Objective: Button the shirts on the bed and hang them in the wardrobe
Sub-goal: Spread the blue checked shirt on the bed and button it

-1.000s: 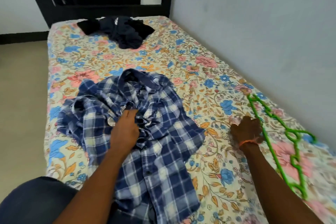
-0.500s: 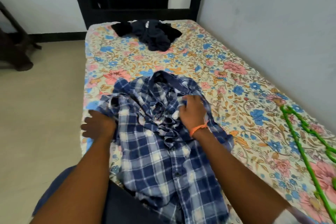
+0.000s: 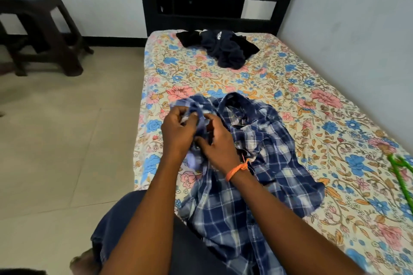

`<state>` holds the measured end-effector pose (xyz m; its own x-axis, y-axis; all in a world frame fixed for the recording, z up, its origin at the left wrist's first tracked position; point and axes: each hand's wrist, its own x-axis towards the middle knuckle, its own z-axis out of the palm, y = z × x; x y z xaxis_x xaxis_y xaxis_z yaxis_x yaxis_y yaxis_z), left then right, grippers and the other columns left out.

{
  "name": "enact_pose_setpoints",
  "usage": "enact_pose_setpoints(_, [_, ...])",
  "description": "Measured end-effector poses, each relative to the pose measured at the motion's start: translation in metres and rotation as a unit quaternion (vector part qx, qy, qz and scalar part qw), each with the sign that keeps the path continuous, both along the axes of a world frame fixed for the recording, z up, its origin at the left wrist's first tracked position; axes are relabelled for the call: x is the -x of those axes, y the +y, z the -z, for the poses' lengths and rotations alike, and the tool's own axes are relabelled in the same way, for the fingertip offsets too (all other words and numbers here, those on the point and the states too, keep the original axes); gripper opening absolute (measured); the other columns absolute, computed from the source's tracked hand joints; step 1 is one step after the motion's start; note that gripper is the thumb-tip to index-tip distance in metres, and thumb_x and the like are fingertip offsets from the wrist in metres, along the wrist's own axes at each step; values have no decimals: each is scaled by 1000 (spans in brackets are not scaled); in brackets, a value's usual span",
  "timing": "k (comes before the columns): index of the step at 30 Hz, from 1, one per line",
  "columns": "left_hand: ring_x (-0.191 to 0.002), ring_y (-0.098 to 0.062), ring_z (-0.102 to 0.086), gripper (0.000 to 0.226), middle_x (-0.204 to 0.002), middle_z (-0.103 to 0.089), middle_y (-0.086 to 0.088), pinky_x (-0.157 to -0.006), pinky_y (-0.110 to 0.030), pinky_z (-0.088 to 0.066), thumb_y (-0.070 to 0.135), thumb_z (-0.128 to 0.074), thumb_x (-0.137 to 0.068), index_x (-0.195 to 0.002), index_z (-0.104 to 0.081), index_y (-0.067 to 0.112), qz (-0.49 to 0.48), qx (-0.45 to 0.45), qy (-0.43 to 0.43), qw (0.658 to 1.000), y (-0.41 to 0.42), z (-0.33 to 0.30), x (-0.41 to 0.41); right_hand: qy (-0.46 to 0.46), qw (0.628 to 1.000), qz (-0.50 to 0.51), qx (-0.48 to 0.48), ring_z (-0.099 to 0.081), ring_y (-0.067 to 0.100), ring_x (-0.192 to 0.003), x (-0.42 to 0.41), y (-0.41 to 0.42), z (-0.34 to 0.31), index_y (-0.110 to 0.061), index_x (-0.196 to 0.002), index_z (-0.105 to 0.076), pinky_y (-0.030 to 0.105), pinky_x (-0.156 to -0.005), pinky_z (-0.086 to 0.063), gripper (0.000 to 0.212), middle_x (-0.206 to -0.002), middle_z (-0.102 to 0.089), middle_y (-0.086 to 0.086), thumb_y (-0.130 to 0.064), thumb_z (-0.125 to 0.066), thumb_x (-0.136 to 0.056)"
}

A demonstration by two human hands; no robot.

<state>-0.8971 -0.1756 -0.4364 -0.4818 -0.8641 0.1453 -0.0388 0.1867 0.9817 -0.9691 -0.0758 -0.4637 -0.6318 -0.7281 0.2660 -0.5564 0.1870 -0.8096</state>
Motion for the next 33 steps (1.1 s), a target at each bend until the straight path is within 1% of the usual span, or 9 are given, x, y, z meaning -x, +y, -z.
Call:
enact_pose_setpoints(5, [-90, -21, -69, 28, -107, -71, -15, -75, -32, -59, 10, -73, -86, -111, -63, 1, 150, -213, 55, 964, 16, 1, -5, -20, 996, 67, -50, -67, 26, -79, 19, 19, -6, -10, -88, -68, 42, -72, -56, 9, -84, -71, 7, -6, -70, -80])
enact_pose_setpoints(8, [-91, -26, -67, 27, -107, -69, -18, -72, -39, -61, 14, -58, -96, -119, -60, -1, 262, -355, 96, 892, 28, -6, -5, -214, 973, 73, 52, -68, 21, -95, 15, 37, -13, -19, -105, -68, 38, -81, -56, 17, -104, -71, 4, -13, -68, -90])
enact_pose_setpoints(11, [-91, -26, -70, 26, -109, -69, -16, -79, -39, -61, 3, -48, -99, -123, -57, 0, 287, -380, 128, 870, 28, -6, -7, -383, 910, 62, 150, -62, 23, -97, 13, 58, -16, -20, -126, -61, 38, -81, -48, 31, -116, -70, 7, -17, -52, -97])
enact_pose_setpoints(16, [-107, -32, -67, 53, -125, -63, -15, -84, -46, -59, -14, -60, -85, -131, -55, 13, 320, -227, 5, 920, 36, 5, -9, -362, 920, 38, 146, -68, 24, -108, 6, 71, -7, -28, -138, -53, 43, -89, -55, 49, -119, -70, 7, -8, -62, -94])
enact_pose_setpoints(21, [-98, -11, -66, 61, -108, -67, 3, -84, -23, -56, -6, -75, -75, -124, -55, 25, 342, -61, -74, 935, 47, 9, -12, -309, 926, 137, 171, -70, 31, -102, 2, 66, -12, -23, -108, -73, 43, -82, -59, 19, -105, -74, 4, -16, -68, -92])
enact_pose_setpoints(26, [-92, -14, -66, 36, -87, -73, 9, -97, -47, -44, 11, -55, -84, -106, -72, 34, 251, 97, -154, 951, 49, 22, -6, 15, 994, 91, 55, -53, 11, -105, 10, 72, -18, -36, -141, -45, 16, -80, -50, 67, -122, -45, -4, -2, -66, -87])
enact_pose_setpoints(29, [-86, -20, -61, 31, -73, -66, 13, -92, -47, -41, 22, -48, -78, -94, -68, 40, 225, 149, -164, 949, 51, 19, -4, 182, 982, 28, 32, -55, -4, -99, 14, 75, -22, -30, -119, -68, 15, -83, -49, 40, -107, -60, -8, -7, -70, -87])
enact_pose_setpoints(31, [-102, -21, -52, 27, -98, -64, 12, -87, -38, -34, 38, -56, -82, -106, -67, 36, 168, 250, -213, 929, 45, 20, -4, 118, 989, 68, 54, -62, -10, -88, 14, 77, -27, -28, -107, -72, 13, -80, -51, 27, -98, -72, -5, -8, -69, -89])
enact_pose_setpoints(33, [-118, -19, -37, 44, -122, -51, 9, -84, -32, -20, 50, -66, -82, -123, -59, 33, 124, 309, -273, 902, 38, 23, -7, -35, 987, 135, 81, -70, 8, -83, 19, 79, -30, -23, -98, -76, 32, -79, -59, 15, -91, -76, 3, -12, -67, -92])
